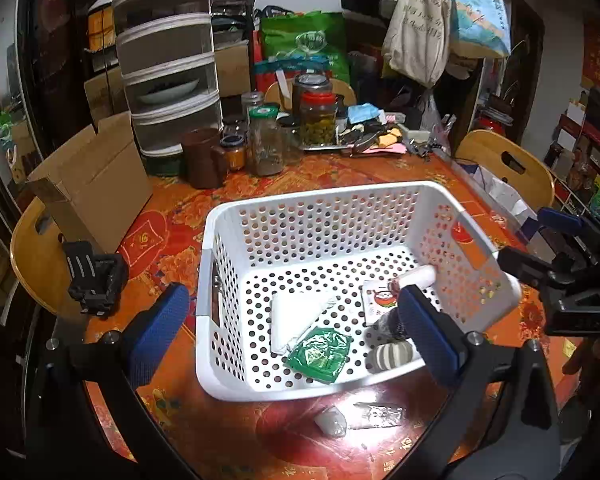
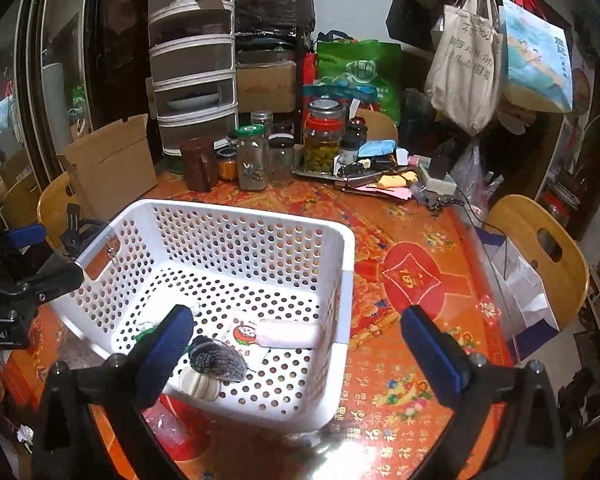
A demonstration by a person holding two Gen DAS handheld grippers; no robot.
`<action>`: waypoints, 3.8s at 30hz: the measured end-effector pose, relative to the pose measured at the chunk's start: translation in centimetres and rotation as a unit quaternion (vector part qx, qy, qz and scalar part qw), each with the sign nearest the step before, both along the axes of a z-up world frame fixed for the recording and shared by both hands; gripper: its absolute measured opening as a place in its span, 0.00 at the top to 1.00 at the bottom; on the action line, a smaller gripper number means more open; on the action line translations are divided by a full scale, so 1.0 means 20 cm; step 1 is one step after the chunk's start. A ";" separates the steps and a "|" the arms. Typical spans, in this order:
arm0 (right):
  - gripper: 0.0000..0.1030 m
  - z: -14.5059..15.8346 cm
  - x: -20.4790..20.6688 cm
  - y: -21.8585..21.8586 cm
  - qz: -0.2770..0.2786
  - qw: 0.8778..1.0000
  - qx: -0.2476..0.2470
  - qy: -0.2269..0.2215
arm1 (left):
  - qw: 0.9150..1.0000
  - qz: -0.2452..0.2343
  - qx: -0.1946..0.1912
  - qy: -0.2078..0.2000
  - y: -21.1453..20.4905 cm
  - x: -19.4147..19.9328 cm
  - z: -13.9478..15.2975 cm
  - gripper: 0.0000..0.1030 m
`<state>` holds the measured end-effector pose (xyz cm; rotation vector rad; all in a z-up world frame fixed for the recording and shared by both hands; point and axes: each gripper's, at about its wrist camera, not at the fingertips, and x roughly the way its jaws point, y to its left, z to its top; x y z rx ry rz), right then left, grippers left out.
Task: Organize soft objects
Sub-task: 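Withdraw both tools from the basket toward the white item and clear bag, then grasp the small white crumpled item with the left tool while the right tool grasps the clear plastic bag, then carry the white item and clear bag over the basket with both tools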
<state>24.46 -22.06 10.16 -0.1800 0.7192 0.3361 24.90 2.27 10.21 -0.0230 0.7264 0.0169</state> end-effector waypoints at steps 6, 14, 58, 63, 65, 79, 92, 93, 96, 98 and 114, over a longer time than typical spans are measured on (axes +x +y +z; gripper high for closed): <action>0.00 0.04 -0.08 0.00 0.001 1.000 0.005 -0.013 | 1.000 -0.007 0.000 -0.018 -0.01 -0.11 0.05 0.00; 0.00 0.06 -0.23 0.01 0.015 0.999 0.008 -0.028 | 1.000 -0.009 -0.014 -0.026 -0.01 -0.32 0.02 0.00; 0.16 -0.75 -0.57 0.23 0.116 0.989 0.034 0.081 | 0.995 -0.028 -0.067 0.066 0.03 -0.41 -0.91 0.75; 0.26 -0.79 -0.58 0.33 0.120 0.989 0.011 0.080 | 0.995 -0.015 -0.080 0.064 0.16 -0.45 -0.91 0.75; 0.35 -0.80 -0.57 0.36 0.119 0.990 0.004 0.081 | 0.994 -0.013 -0.085 0.064 0.19 -0.45 -0.92 0.75; 0.71 -0.79 -0.59 0.38 0.113 0.991 -0.019 0.068 | 0.995 -0.021 -0.090 0.048 0.19 -0.51 -0.89 0.75; 0.71 -0.53 -0.70 0.14 0.088 0.996 0.024 0.002 | 0.996 -0.035 -0.076 -0.002 0.09 -0.67 -0.67 0.75; 0.71 -0.51 -0.71 0.12 0.086 0.996 0.026 -0.002 | 0.997 -0.037 -0.075 -0.005 0.08 -0.68 -0.65 0.75; 0.71 -0.45 -0.73 0.07 0.080 0.996 0.031 -0.016 | 0.997 -0.040 -0.071 -0.014 0.05 -0.71 -0.60 0.75; 0.71 -0.42 -0.74 0.04 0.076 0.996 0.034 -0.022 | 0.997 -0.041 -0.070 -0.018 0.03 -0.73 -0.57 0.75; 0.71 -0.19 -0.70 -0.09 0.060 0.996 0.044 -0.056 | 0.995 -0.056 -0.060 -0.057 0.00 -0.75 -0.28 0.75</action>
